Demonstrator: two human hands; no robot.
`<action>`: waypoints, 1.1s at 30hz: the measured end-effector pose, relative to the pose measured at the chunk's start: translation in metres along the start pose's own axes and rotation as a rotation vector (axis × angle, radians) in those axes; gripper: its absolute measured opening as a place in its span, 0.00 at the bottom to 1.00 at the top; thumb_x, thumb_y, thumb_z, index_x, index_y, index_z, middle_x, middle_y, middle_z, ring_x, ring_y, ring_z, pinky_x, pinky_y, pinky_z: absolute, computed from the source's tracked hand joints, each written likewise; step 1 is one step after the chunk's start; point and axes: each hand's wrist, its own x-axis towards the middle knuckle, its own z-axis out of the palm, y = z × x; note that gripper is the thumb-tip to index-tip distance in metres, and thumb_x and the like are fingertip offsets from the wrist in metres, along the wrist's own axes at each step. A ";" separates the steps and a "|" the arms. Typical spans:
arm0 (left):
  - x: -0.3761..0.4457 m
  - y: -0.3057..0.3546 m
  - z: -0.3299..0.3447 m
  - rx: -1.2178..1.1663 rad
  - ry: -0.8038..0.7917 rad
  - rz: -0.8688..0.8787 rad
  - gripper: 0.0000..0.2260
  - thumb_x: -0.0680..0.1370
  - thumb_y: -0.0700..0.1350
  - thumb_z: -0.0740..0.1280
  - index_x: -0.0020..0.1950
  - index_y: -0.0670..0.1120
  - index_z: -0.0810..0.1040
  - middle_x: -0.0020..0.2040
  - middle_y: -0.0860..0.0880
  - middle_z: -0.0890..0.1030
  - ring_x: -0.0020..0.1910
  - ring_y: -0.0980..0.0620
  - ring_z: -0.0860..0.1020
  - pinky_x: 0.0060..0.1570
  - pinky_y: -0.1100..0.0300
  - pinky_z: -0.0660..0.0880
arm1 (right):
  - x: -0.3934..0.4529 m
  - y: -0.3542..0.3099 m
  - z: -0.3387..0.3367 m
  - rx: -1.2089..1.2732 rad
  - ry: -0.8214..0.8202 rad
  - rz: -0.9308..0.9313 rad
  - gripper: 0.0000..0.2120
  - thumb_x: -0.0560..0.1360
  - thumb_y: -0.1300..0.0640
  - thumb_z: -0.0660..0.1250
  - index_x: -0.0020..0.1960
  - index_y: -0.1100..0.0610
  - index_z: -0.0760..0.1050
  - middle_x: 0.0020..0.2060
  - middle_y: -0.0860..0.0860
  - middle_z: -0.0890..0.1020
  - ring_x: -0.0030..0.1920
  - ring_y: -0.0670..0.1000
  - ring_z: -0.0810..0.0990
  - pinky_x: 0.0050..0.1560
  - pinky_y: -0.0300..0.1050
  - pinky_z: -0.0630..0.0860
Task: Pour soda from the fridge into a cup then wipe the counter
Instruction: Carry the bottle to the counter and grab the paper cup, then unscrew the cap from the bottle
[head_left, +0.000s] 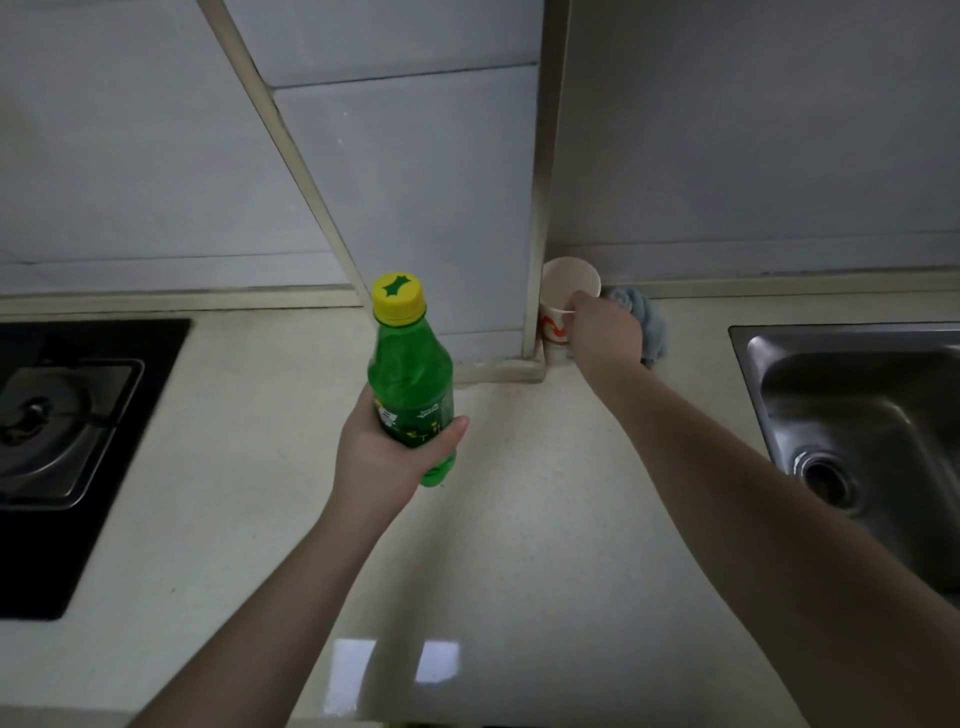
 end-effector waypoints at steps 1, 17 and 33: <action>-0.002 -0.001 -0.002 0.005 0.009 -0.001 0.24 0.66 0.45 0.81 0.58 0.52 0.76 0.49 0.60 0.82 0.48 0.65 0.80 0.44 0.68 0.76 | -0.004 0.002 -0.002 -0.007 0.022 -0.017 0.09 0.80 0.61 0.56 0.56 0.61 0.72 0.40 0.54 0.75 0.38 0.54 0.74 0.35 0.45 0.71; -0.030 -0.035 -0.064 -0.008 -0.038 -0.032 0.24 0.66 0.44 0.81 0.58 0.51 0.76 0.50 0.59 0.81 0.50 0.60 0.80 0.50 0.60 0.77 | -0.182 -0.041 0.005 0.128 0.246 -0.248 0.04 0.74 0.55 0.69 0.44 0.56 0.79 0.34 0.52 0.81 0.30 0.54 0.77 0.30 0.39 0.63; -0.064 -0.101 -0.199 0.011 -0.079 -0.027 0.25 0.67 0.42 0.80 0.60 0.50 0.75 0.49 0.60 0.81 0.49 0.64 0.79 0.46 0.67 0.74 | -0.273 -0.174 0.069 0.112 0.232 -0.261 0.18 0.75 0.47 0.55 0.42 0.56 0.78 0.33 0.51 0.81 0.29 0.55 0.78 0.27 0.42 0.67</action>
